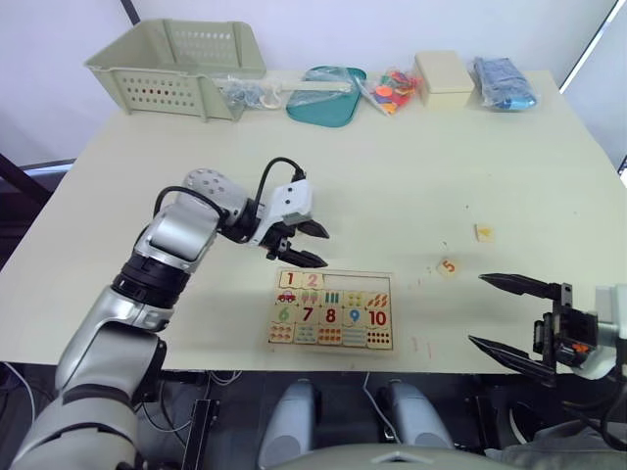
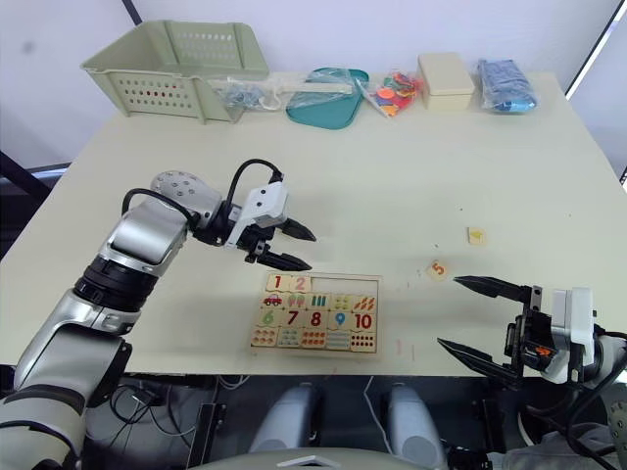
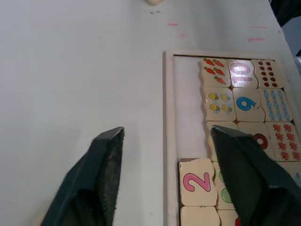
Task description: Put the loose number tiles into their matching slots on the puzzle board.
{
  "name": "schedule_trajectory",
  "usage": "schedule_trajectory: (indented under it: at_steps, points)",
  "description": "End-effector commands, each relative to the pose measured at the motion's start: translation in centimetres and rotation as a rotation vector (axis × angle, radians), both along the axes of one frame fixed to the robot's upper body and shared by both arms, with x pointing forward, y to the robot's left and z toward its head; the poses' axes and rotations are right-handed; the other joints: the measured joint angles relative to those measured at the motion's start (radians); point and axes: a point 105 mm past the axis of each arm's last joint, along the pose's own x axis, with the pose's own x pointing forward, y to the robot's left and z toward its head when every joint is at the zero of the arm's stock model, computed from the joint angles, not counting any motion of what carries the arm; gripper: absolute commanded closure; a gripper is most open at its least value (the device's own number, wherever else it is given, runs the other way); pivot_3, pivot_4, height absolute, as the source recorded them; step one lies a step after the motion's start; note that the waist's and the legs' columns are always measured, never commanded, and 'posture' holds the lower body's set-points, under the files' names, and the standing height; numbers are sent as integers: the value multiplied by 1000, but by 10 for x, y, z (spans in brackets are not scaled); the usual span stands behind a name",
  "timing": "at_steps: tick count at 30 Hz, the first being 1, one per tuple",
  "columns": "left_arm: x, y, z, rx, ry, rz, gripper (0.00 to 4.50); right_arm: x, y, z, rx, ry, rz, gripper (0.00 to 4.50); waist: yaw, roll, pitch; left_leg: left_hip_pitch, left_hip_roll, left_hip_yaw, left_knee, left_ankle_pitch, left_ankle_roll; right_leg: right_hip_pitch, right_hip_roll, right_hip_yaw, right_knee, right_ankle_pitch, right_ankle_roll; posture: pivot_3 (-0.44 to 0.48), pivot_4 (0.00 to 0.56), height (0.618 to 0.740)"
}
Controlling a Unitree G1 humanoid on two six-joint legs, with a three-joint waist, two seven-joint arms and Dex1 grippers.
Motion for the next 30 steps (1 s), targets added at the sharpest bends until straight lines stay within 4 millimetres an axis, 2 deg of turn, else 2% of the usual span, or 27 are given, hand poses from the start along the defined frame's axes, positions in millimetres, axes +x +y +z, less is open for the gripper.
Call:
schedule_trajectory:
  at_steps: [1,4,5,30]
  points:
    - [-2,-2,-2,6,-16,-35,2813,-3,4,7,0,-41,9,0,0,0,0,0,0,0,0,0,0,0,0,0,0,0,0,0,150,740]
    - [-4,-4,-8,17,-13,-57,4187,-3,4,7,2,-41,9,0,0,0,0,0,0,0,0,0,0,0,0,0,0,0,0,0,150,740]
    - [-4,-4,-10,19,-12,-62,4420,-3,5,7,3,-42,9,0,0,0,0,0,0,0,0,0,0,0,0,0,0,0,0,0,150,740]
    - [-10,-7,-25,86,8,-90,4420,-5,6,6,10,-40,4,0,0,0,0,0,0,0,0,0,0,0,0,0,0,0,0,0,150,740]
